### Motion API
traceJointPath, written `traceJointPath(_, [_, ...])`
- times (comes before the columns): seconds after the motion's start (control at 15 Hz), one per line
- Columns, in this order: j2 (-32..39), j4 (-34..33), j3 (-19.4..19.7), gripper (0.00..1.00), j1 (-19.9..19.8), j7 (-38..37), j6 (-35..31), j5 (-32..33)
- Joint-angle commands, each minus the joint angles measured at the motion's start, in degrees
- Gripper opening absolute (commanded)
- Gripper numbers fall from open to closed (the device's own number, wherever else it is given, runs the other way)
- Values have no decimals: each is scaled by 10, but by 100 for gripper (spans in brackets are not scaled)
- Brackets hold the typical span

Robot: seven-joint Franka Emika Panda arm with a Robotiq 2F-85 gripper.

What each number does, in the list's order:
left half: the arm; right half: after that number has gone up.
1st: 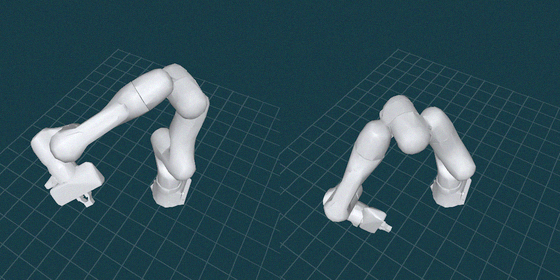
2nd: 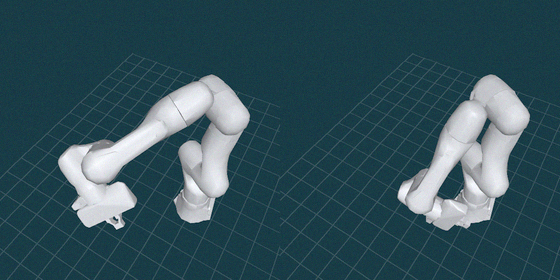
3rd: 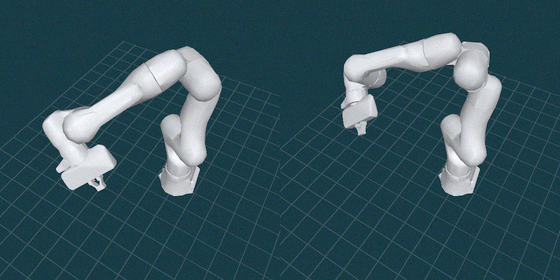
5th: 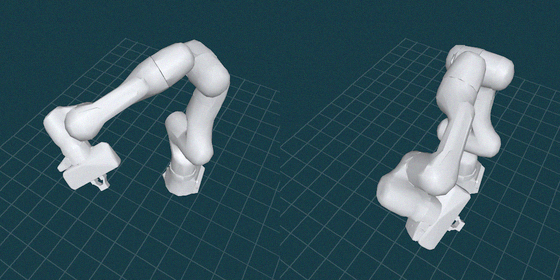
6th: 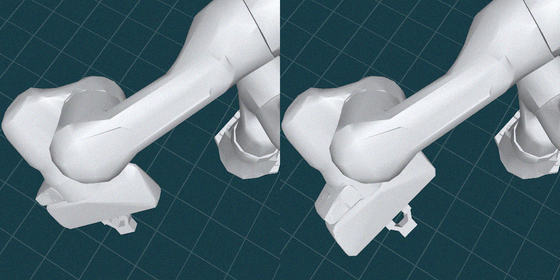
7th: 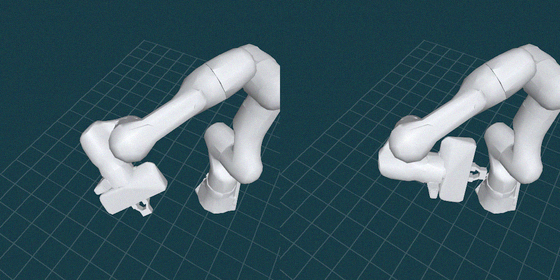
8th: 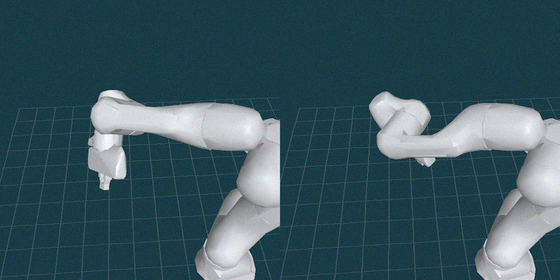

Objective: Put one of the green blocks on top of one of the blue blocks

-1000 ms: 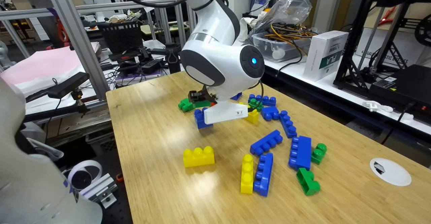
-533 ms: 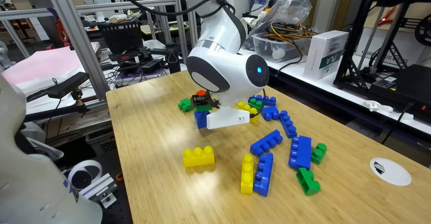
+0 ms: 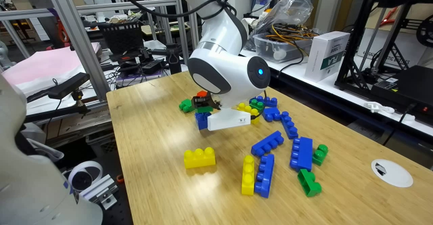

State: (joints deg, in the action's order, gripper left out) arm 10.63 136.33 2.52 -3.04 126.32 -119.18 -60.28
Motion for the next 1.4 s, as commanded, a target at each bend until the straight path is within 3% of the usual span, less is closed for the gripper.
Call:
traceJointPath(0.0, [0, 0, -2, 44, -3, -1, 0, 1])
traceJointPath(0.47, [-10, 15, 1, 44, -14, 31, 8, -27])
traceJointPath(0.93, [-12, 28, 24, 44, -42, 110, 102, -46])
traceJointPath(1.33, [6, 32, 26, 44, -39, 141, 120, -56])
